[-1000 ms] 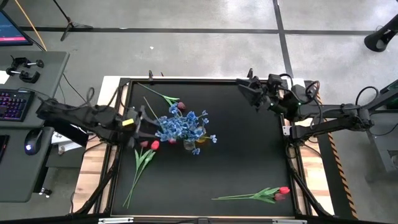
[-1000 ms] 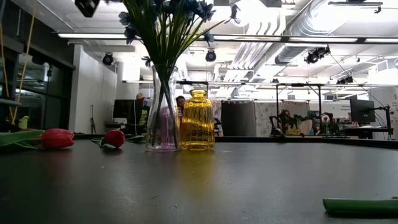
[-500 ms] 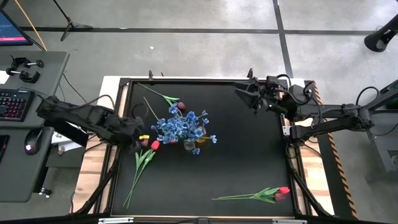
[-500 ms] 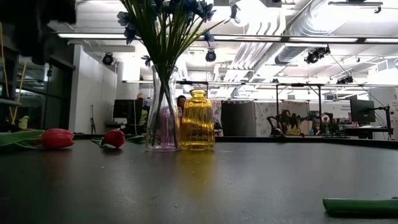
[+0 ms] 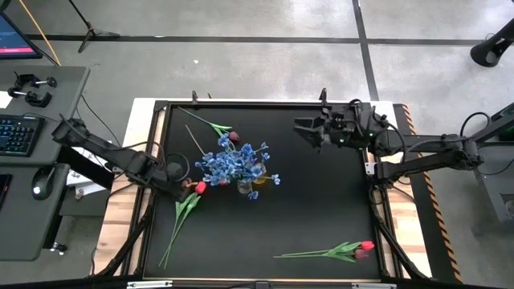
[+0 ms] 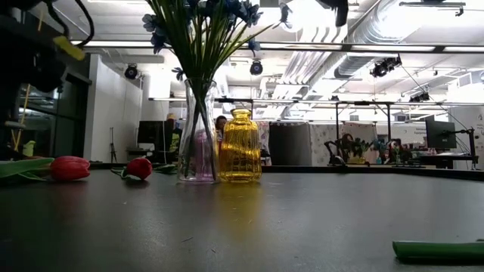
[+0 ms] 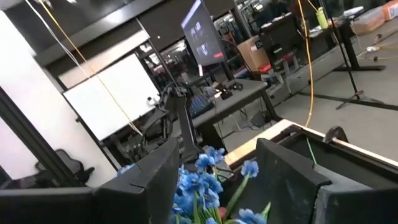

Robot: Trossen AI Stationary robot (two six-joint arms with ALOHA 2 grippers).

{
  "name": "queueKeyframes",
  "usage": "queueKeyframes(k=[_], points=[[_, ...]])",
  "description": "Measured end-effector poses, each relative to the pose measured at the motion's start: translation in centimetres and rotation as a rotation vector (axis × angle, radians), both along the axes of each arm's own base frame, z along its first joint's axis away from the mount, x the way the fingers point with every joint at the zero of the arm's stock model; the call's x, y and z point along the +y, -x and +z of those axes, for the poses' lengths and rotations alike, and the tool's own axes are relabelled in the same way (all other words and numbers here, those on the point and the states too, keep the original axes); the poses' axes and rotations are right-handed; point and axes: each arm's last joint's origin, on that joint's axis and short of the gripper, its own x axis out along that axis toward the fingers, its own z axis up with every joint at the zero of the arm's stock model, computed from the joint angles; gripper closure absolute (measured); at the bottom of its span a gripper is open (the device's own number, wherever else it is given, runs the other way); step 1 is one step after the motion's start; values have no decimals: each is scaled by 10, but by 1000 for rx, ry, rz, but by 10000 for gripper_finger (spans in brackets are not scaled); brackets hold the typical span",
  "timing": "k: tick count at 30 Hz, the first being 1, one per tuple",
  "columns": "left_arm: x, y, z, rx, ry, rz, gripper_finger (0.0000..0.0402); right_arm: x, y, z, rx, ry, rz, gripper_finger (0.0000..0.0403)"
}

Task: Sort flowers into vase by color
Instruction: Put the bottom left dark red flower into the pink vase

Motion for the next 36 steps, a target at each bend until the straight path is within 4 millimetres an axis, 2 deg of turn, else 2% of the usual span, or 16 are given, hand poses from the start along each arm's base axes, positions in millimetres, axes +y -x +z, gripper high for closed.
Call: queueKeyframes(k=[6, 11, 19, 26, 30, 36], points=[[-2, -7, -10, 75, -33, 88, 186, -1, 0, -3, 34, 19, -6, 199], [-10, -19, -23, 145, -52, 82, 193, -2, 0, -4, 49, 34, -12, 199], [-25, -30, -46, 278, -30, 59, 230, -2, 0, -6, 76, 42, -14, 199], [-34, -31, -52, 311, -26, 70, 263, -2, 0, -10, 115, 38, -13, 199], [-35, -31, -52, 307, -12, 74, 289, -2, 0, -11, 128, 55, -14, 199], [-34, -31, -52, 290, -36, 68, 368, -2, 0, -11, 132, 62, -14, 199]])
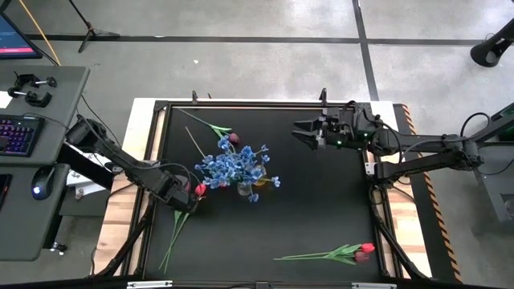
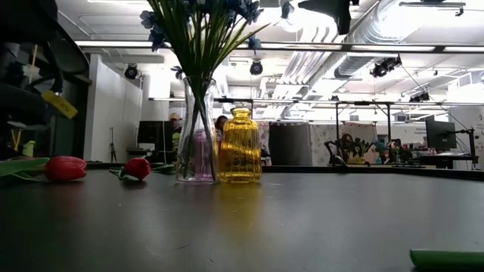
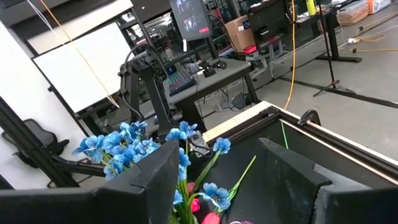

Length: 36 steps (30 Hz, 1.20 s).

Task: Sort flowers into vase by color
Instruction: Put the bottom left dark red flower into the pink vase

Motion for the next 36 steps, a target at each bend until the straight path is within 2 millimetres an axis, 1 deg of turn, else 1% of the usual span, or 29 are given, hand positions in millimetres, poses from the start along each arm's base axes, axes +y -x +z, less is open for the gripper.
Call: queueKeyframes(k=[3, 9, 11, 13, 16, 18, 23, 26, 29, 31, 34, 36], points=[[5, -2, 2, -25, -18, 6, 395, 0, 0, 0, 0, 1, 0, 199], [16, -5, 9, -107, -56, 3, 399, -1, 0, 0, 2, 11, -16, 199], [19, -7, 15, -135, -62, -12, 400, -2, 0, 0, 1, 7, -20, 199], [21, -9, 29, -183, -94, -17, 400, -2, 0, 0, 0, 2, -22, 199], [30, -9, 55, -234, -186, -3, 401, -2, 0, 0, -1, 0, -21, 199], [37, -8, 75, -280, -278, 15, 401, -2, 0, 0, -4, 0, -22, 199], [58, -10, 124, -471, -529, 47, 401, -2, 0, 2, -16, 1, -21, 199], [71, -13, 148, -543, -731, 45, 401, -2, 0, 3, -30, -13, -22, 199], [85, -19, 166, -563, -943, 44, 401, -2, 0, 5, -57, -28, -21, 199], [96, -26, 175, -572, -1040, 31, 401, -2, 0, 7, -76, -29, -21, 199], [114, -42, 184, -628, -1100, -26, 401, -2, 0, 10, -107, -26, -20, 199], [126, -55, 190, -697, -1107, -112, 401, -2, 0, 11, -117, -25, -19, 199]])
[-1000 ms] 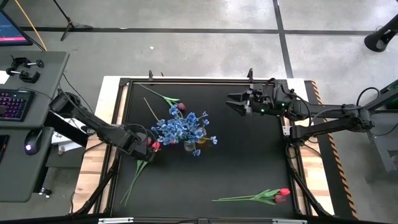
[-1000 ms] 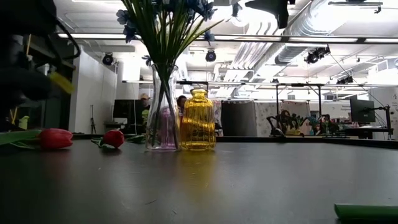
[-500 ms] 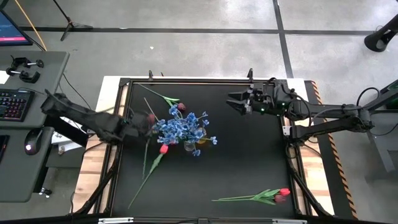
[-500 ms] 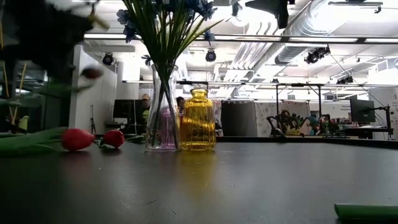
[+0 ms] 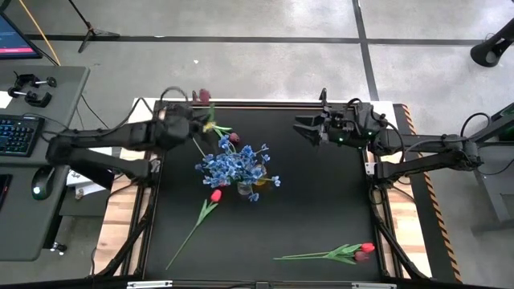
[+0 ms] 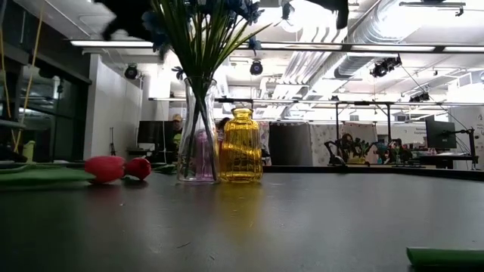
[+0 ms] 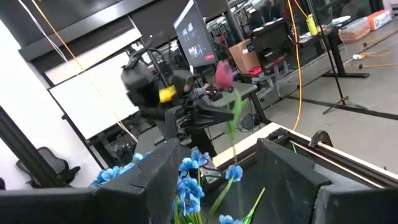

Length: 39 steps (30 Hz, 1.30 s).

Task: Sort flowers into vase by color
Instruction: Put the bottom left dark red flower into the pink vase

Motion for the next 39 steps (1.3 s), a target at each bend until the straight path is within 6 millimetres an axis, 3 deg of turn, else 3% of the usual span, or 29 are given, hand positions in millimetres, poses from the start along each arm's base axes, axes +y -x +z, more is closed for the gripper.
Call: queueKeyframes(k=[5, 12, 21, 34, 39], points=[[23, -24, 11, -66, -122, -213, 401, 0, 0, 1, -12, 3, 0, 199], [29, -30, 17, -168, -100, -536, 401, 0, 0, 1, 2, 57, -5, 199], [30, -38, 12, -204, -27, -673, 401, 0, 0, 0, 25, 114, -9, 199], [40, -73, -21, -139, 33, -701, 401, 0, 0, -2, 56, 154, -12, 199], [40, -71, -13, -164, -31, -681, 401, 0, 0, -2, 57, 154, -12, 199]])
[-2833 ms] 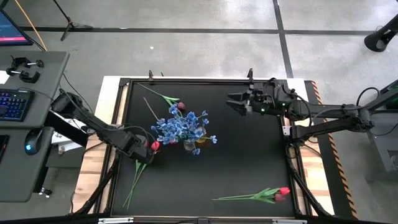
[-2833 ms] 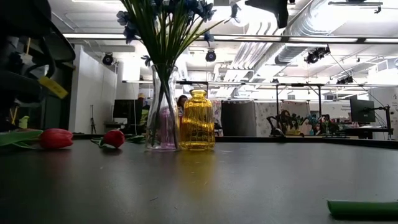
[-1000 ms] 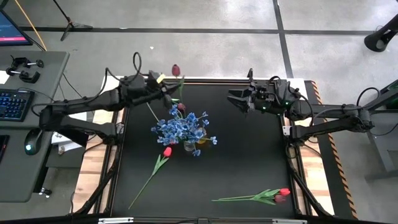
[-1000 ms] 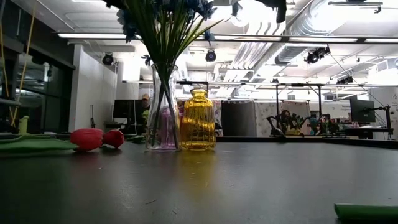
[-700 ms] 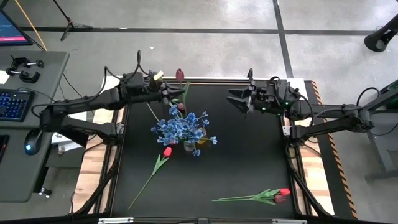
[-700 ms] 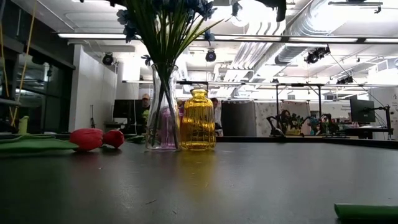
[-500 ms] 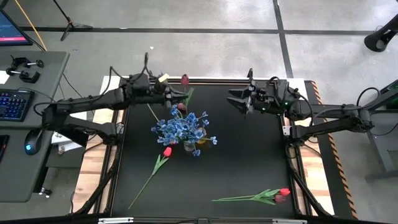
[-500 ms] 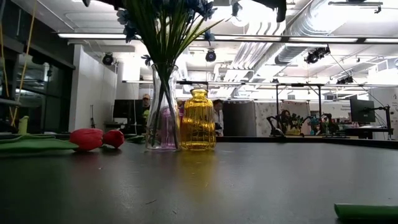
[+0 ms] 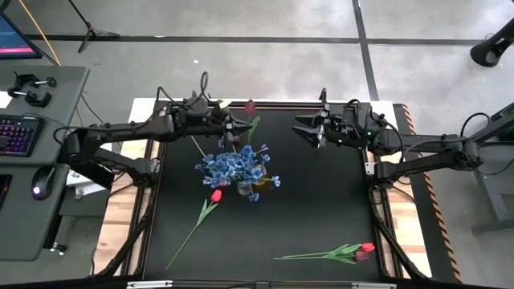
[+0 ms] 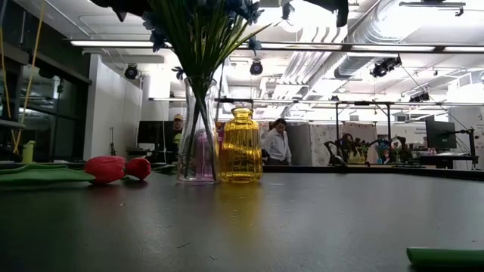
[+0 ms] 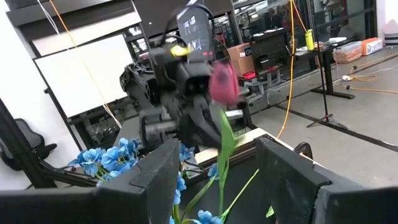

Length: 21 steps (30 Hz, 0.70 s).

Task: Sort flowers into vase by color
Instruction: Put the bottom left dark red flower into the pink vase

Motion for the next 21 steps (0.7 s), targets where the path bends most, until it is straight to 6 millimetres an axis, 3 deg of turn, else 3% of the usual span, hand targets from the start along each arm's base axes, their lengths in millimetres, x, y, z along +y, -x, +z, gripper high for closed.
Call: queueKeyframes(k=[6, 13, 21], points=[[-4, 15, 32, -144, -68, 17, 401, 0, 0, -1, 12, 17, -1, 199], [-6, 27, 20, 38, -25, 73, 401, 0, 0, -2, 28, 16, -1, 199], [-5, 25, 20, 29, -43, 93, 401, 0, 0, -5, 56, 19, -2, 199]])
